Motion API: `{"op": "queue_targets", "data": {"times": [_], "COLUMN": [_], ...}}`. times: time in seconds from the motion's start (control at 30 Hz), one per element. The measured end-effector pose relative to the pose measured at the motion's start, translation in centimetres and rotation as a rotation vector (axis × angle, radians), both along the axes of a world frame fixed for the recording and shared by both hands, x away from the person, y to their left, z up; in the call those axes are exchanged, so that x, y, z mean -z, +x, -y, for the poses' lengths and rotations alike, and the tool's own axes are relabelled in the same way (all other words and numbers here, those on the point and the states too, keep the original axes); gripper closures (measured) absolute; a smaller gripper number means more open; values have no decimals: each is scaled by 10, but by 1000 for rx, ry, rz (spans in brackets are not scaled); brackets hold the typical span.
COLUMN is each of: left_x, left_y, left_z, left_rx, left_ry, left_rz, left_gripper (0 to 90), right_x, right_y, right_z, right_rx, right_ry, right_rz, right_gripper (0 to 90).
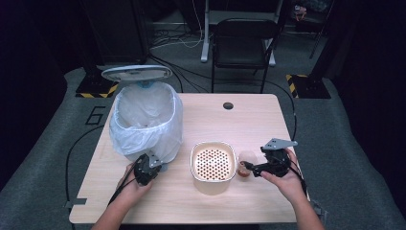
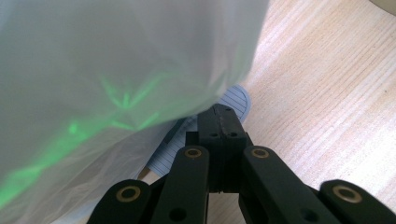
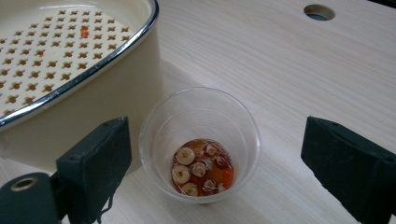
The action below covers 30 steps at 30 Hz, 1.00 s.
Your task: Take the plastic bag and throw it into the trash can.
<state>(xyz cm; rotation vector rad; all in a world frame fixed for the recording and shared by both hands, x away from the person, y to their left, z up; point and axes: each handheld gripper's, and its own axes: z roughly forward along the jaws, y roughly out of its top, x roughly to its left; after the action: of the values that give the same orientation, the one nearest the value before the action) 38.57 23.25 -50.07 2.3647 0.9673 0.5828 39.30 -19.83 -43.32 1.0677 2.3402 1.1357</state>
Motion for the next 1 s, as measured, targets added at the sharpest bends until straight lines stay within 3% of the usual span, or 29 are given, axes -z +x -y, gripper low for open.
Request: {"op": "queue_targets", "data": {"times": [0.33, 0.53, 1.0], "left_x": [0, 0, 0], "left_y": [0, 0, 0], "left_z": [0, 0, 0], "left_rx": [2, 3, 0], "left_ry": [-1, 0, 0], "left_rz": [0, -7, 2], "left_gripper": [900, 900, 900], "right_x": [22, 37, 49], "right_y": [5, 8, 14], "right_z": [-15, -17, -18], "right_rx": [-30, -30, -14], "right_ry": [-31, -43, -40], "right_rz": [-10, -13, -17], "right_gripper": [81, 145, 195]}}
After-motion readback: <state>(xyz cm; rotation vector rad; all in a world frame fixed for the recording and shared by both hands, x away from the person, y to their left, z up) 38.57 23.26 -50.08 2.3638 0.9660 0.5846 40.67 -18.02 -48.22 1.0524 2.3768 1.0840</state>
